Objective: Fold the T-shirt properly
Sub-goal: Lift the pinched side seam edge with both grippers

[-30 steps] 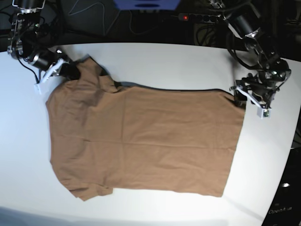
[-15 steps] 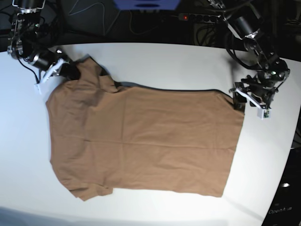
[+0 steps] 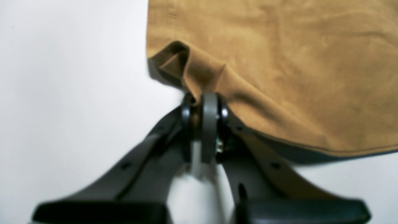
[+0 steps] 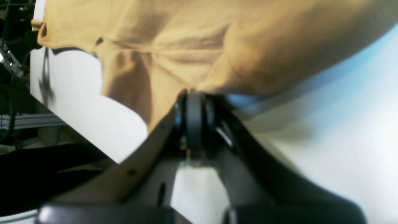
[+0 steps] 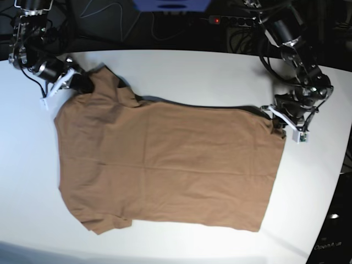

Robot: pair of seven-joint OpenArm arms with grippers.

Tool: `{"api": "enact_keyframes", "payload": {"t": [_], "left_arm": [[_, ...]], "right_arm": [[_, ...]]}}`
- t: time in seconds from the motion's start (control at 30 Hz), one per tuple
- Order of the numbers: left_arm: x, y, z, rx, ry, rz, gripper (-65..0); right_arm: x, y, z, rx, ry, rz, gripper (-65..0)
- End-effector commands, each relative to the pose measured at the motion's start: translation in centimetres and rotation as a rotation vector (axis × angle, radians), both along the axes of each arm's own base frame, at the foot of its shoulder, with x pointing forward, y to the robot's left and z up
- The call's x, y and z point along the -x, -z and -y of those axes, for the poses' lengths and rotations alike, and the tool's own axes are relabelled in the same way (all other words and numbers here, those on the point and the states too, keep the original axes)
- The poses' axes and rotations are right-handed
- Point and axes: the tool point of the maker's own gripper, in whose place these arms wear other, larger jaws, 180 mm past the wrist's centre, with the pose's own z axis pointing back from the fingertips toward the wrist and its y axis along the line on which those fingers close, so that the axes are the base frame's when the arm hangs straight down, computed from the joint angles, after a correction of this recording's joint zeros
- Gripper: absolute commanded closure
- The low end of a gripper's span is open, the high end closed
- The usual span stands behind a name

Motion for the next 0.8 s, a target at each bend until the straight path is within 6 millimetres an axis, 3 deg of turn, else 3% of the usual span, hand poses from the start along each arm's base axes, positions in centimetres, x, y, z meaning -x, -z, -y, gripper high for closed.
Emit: {"api": "enact_keyframes", "payload": {"t": [0.0,0.37,0.57,0.77], "left_arm": [[4.5,3.4,0.9,-0.037,0.06,-0.236,-3.1],[3.2,-0.1,-0.3,-0.103,0.029,-0.139,-3.2],[3.1,-0.2,-0.5,-0.107,0.027,-0.136,-3.2],[3.0,-0.3,-0.6,-0.11,0.027,-0.134,-3.2]], "right_arm": [[-0.3,-0.5,0.4,0.019,-0.013,0.017,-0.3],[-1.0,-0.7,-0.3,0.017,-0.042,0.031,-0.4],[-1.6,-1.2,0.1,0.03,-0.045,0.047,-0.6],[-2.8,-3.3,0.3,0.069,-0.073,0.114,-0.6]]}}
